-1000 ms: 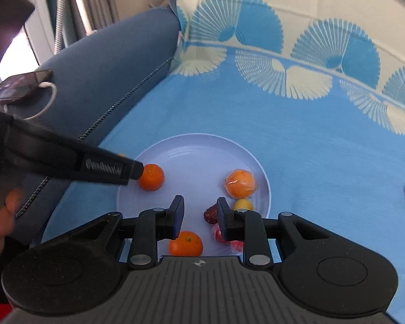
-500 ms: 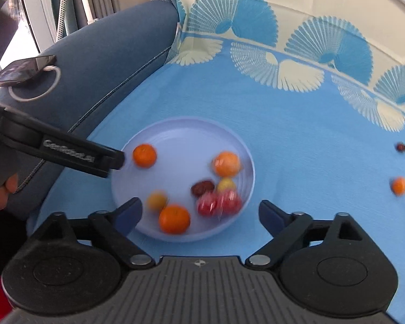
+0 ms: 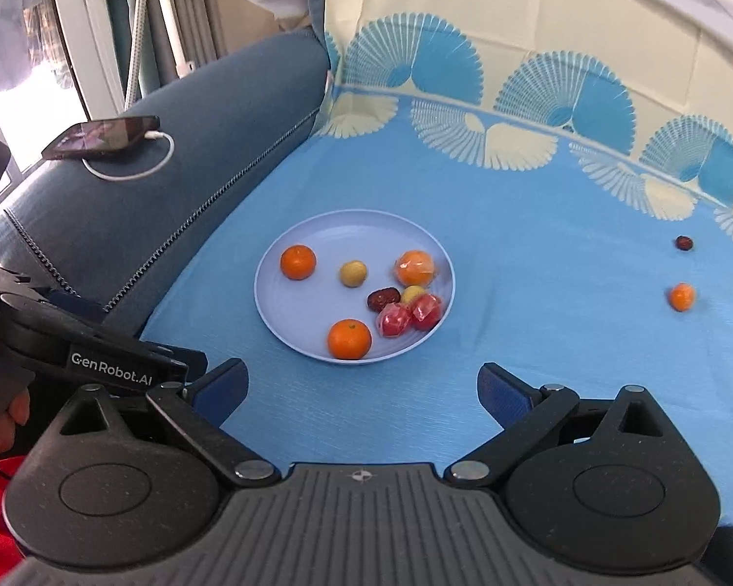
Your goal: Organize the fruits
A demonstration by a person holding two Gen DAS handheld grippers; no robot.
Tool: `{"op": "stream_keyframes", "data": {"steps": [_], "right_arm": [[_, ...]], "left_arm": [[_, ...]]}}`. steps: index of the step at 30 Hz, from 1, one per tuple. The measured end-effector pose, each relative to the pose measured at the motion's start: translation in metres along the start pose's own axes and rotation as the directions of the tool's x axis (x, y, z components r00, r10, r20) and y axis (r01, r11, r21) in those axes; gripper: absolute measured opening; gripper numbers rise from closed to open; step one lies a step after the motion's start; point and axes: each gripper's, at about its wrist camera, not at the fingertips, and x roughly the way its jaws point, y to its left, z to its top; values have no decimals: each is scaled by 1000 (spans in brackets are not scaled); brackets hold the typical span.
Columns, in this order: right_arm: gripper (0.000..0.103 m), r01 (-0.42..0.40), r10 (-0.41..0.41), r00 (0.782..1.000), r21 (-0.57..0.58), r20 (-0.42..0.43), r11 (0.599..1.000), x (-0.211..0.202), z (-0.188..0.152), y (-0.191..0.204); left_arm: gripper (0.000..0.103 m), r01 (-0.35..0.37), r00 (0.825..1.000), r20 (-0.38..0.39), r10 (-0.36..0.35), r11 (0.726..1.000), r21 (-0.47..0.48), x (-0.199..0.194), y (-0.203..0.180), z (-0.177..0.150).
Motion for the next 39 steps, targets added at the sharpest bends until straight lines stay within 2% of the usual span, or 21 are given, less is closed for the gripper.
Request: {"op": "stream_keyframes", "data": {"steps": [7,13,39], "right_arm": [[100,5,-4,999,-19,49,1000,-20,-6,5],[100,5,-3,998,-31,66,1000,-28,-8,8],[100,20,-18,998,-34,65,999,-27,-8,10]], "left_arm": [[103,-5,999,51,5,1000,-1,-22,-3,-5],[103,2,998,62,-2,1000,7,-30,-6,-8],[103,2,997,71,-4,1000,22,-32,-7,-9]]}}
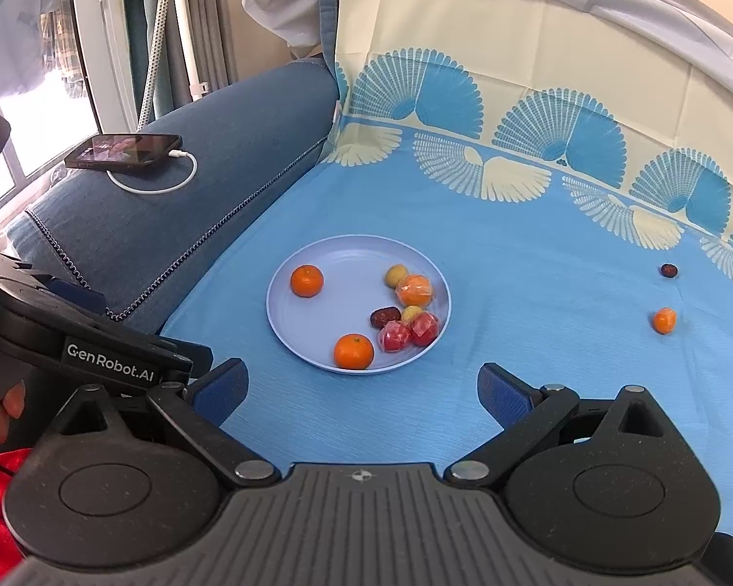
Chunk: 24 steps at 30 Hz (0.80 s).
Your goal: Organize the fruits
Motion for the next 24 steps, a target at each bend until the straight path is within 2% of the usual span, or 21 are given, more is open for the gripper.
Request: {"op": "stream_keyframes", "data": {"steps": [17,21,24], "right_arm": [[100,3,-2,1000,39,-14,999,9,-1,-8],[100,37,-37,999,92,3,995,10,-1,-23],[102,89,-92,996,161,14,983,11,-4,-44]], "left_arm": [[103,-5,1000,-17,5,1000,11,5,-4,4],[103,-7,1000,-20,7,1000,14,7,-7,9],[103,-21,1000,-17,21,999,39,10,-15,16]]}}
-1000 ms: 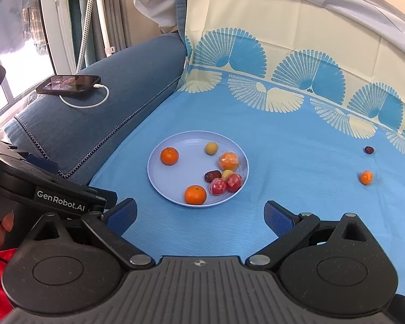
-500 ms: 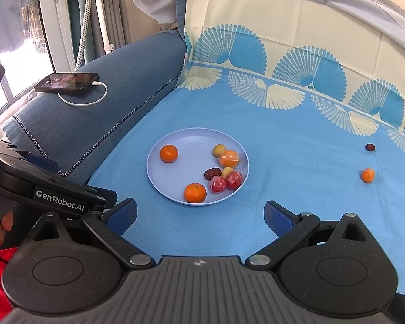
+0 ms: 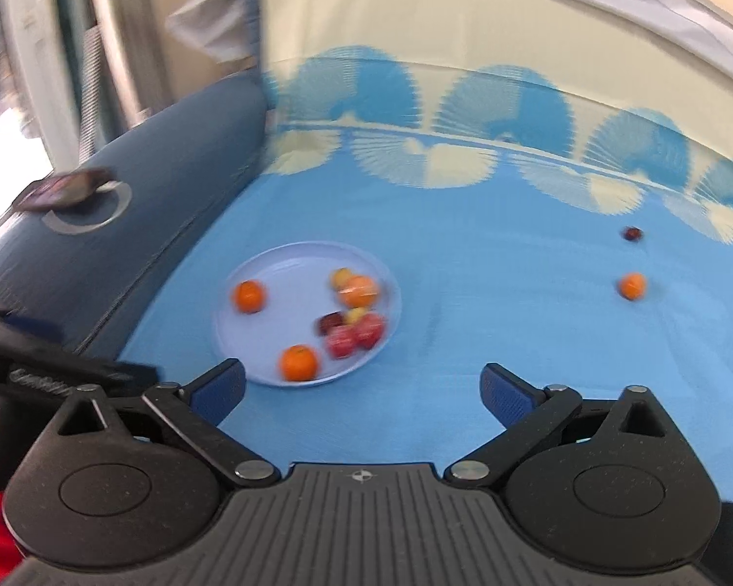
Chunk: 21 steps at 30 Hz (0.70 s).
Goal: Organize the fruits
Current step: 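Grasp the loose red date with the left tool while the right tool grasps the wrapped mandarin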
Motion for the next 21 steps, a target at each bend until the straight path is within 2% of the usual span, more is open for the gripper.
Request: {"op": "stream_keyframes", "data": {"steps": [7,10,14,19,21], "right_arm": [[102,161,-166,986,164,18,973,22,-5,-74],[102,248,-264,964,251,29,936,41,-6,-116],[102,344,-379,924,329,48,879,84,-4,-176],[102,375,-416,909,400,17,836,155,5,-241],[102,390,-431,902,417,5,821,182,8,-261]], "left_arm": [[103,-4,1000,-3,4,999,36,9,-23,27],[103,-12,1000,7,11,998,62,14,-35,42],[103,-24,1000,0,24,995,96,31,-55,64],[103,-55,998,18,53,984,167,60,-93,96],[103,-44,999,11,43,981,190,74,-109,108]]}}
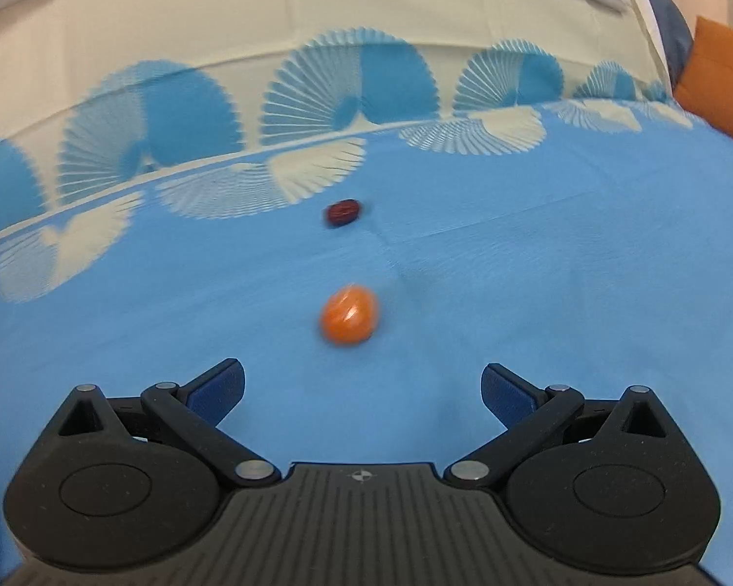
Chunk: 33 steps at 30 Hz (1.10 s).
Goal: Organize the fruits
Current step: 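Grasp the loose red date with the left tool while the right tool grasps the wrapped mandarin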
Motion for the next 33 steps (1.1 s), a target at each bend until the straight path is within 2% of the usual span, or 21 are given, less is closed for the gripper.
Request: {"op": "stream_keyframes", "data": {"steps": [4,8,9,10,12,13,16,19,21,24,27,28,29,30,32,33], "right_arm": [[102,32,-30,998,28,-47,999,52,5,0],[100,73,-71,997,-68,31,995,65,5,10],[86,80,-76,996,-78,56,994,63,3,11],[65,80,-74,995,-87,69,993,61,3,11],[36,60,-53,997,-107,64,992,57,9,7],[35,57,-49,996,-100,78,993,54,14,2],[36,188,-183,979,-47,90,981,58,30,-24],[36,276,-284,955,91,81,957,64,43,-59],[36,283,-294,954,140,61,949,67,44,-71],[38,282,-288,957,127,35,951,74,42,-69],[39,284,-290,956,133,33,950,75,41,-70],[39,281,-288,957,137,33,950,75,41,-70],[39,280,-287,957,137,33,950,75,40,-70],[39,282,-288,957,137,33,950,74,40,-70],[39,285,-292,956,133,33,949,73,39,-70],[39,286,-293,956,134,33,949,73,39,-70]], "left_arm": [[103,12,1000,-11,-11,999,35,29,-31,32],[103,16,1000,20,-18,995,96,53,-66,62],[103,24,999,26,-27,994,108,60,-74,70],[103,29,999,31,-33,993,119,68,-83,79],[103,45,998,37,-51,989,137,83,-103,99],[103,62,997,44,-69,988,143,90,-115,110],[103,137,985,79,-152,975,174,113,-156,143],[103,219,962,104,-254,939,267,141,-211,175],[103,269,947,80,-311,903,335,162,-246,194],[103,327,929,36,-368,863,384,191,-289,221],[102,344,927,12,-375,860,376,216,-315,240],[100,345,927,10,-374,866,363,221,-318,244],[93,351,927,5,-376,870,345,225,-321,246],[82,361,925,-9,-380,871,332,230,-324,249],[71,363,925,-10,-381,873,326,233,-327,252],[45,369,918,10,-396,865,338,230,-326,251]]}}
